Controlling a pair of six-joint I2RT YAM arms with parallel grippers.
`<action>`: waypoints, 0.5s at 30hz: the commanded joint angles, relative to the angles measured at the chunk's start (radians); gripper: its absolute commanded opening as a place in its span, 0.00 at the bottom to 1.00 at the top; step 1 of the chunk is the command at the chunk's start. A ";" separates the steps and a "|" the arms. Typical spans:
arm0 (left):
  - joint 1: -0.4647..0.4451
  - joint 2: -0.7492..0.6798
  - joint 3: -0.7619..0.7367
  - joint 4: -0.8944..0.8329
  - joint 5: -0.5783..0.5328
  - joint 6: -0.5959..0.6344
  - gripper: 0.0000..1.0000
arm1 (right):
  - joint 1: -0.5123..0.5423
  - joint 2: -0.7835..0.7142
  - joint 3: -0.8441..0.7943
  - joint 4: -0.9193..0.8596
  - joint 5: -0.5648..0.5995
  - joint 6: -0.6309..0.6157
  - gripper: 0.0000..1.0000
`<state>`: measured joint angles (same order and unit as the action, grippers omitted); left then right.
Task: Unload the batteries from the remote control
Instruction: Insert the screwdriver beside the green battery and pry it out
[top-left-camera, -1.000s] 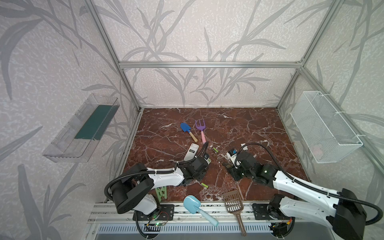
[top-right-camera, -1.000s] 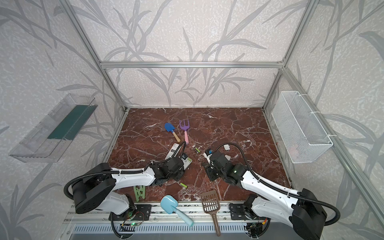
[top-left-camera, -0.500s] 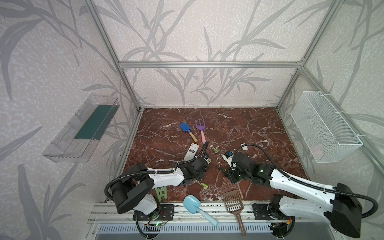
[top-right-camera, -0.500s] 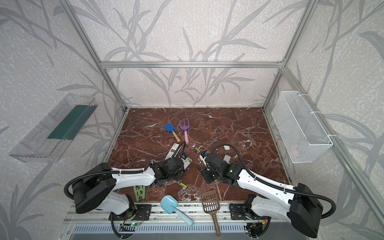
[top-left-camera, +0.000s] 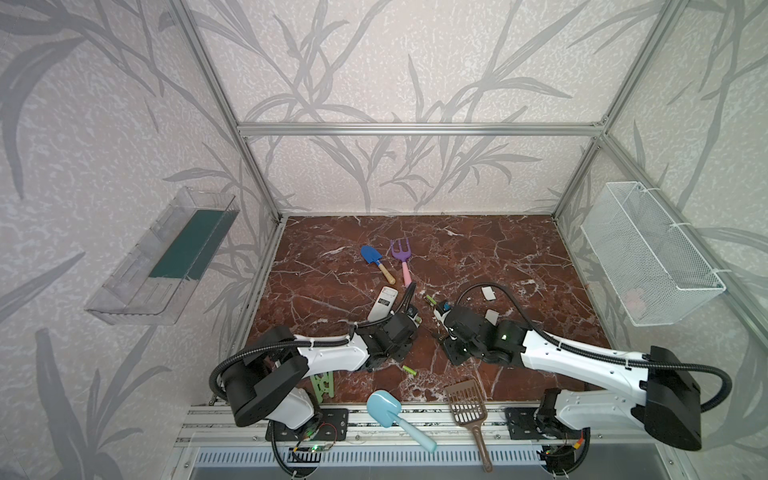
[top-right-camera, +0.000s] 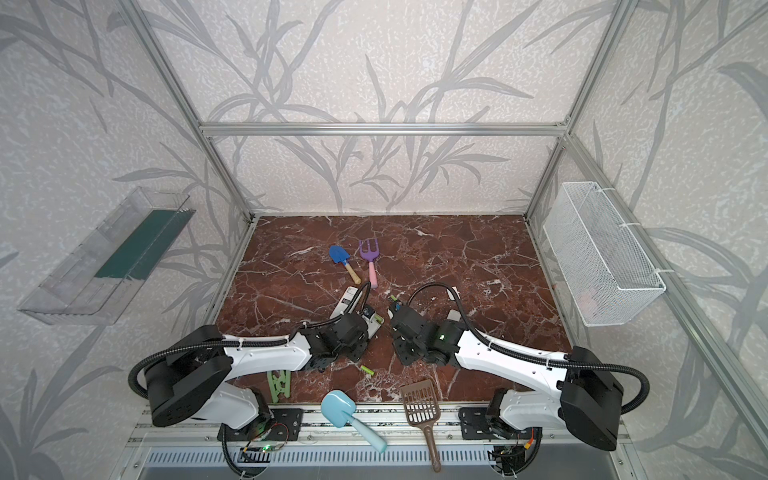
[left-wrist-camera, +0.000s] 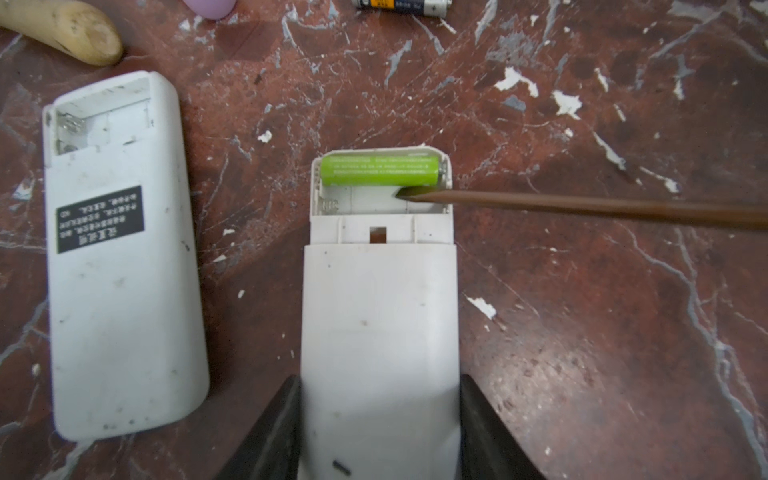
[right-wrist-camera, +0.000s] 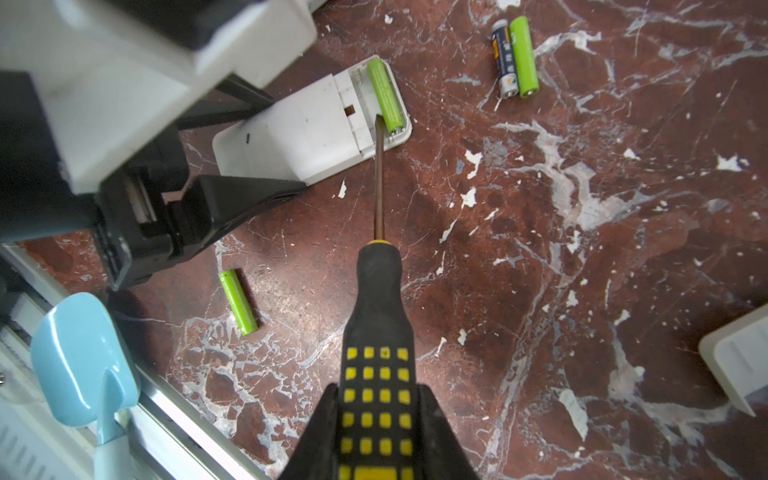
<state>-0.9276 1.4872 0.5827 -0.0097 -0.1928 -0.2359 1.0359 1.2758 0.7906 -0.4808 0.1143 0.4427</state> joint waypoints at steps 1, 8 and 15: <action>0.000 0.009 -0.004 -0.056 0.032 -0.041 0.26 | 0.032 0.039 0.019 -0.034 0.063 0.013 0.00; -0.001 0.003 -0.007 -0.062 0.043 -0.043 0.26 | 0.056 0.082 0.003 0.018 0.070 0.015 0.00; -0.001 -0.007 -0.007 -0.061 0.046 -0.050 0.26 | 0.073 0.102 -0.023 0.064 0.088 0.026 0.00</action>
<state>-0.9276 1.4853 0.5827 -0.0082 -0.1772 -0.2554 1.0973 1.3556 0.7898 -0.4110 0.1951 0.4534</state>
